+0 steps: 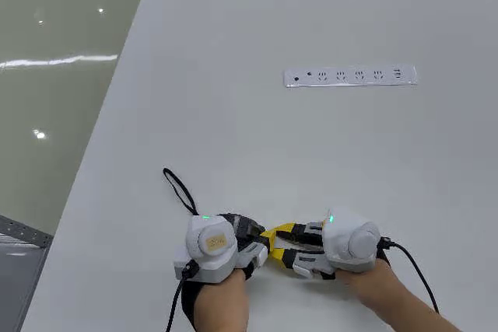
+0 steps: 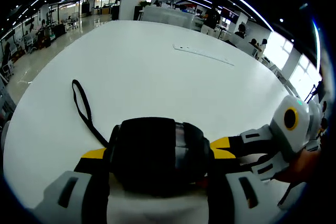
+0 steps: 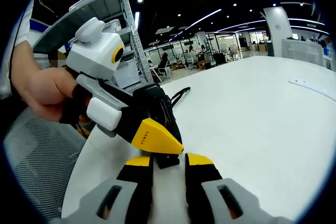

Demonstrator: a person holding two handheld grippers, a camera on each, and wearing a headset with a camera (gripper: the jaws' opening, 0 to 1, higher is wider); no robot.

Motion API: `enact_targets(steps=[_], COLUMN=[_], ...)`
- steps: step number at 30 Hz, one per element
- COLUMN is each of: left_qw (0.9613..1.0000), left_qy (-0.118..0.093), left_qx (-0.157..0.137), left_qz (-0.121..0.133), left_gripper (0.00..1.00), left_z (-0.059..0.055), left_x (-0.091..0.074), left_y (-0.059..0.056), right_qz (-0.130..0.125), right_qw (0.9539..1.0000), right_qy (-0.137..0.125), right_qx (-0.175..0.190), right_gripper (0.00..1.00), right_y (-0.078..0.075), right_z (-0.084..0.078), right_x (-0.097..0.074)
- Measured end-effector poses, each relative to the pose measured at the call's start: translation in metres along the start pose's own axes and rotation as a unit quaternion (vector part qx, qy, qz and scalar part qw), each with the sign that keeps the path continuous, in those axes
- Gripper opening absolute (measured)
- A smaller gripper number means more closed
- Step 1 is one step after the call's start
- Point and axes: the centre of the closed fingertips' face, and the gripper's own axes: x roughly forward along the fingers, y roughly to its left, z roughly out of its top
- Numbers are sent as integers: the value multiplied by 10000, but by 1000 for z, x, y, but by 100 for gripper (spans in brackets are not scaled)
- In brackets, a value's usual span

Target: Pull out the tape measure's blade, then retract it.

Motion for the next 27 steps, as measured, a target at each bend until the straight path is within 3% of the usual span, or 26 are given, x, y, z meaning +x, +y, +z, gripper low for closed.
enact_targets(steps=[12,19,27], left_qw=[9998,9996,9995], left_qy=[7,-99,-67], left_qx=[184,228,294], left_qz=[-88,-99,-130], left_gripper=[74,80,84], left_z=[-1,3,0], left_x=[-1,-2,-2], left_y=[0,0,-3], right_qz=[-37,-57,-40], right_qw=[9999,9999,9999], right_qy=[7,-13,-23], right_qx=[-158,-159,-137], right_gripper=[32,36,40], right_y=[1,1,2], right_z=[0,2,2], right_x=[-1,-1,1])
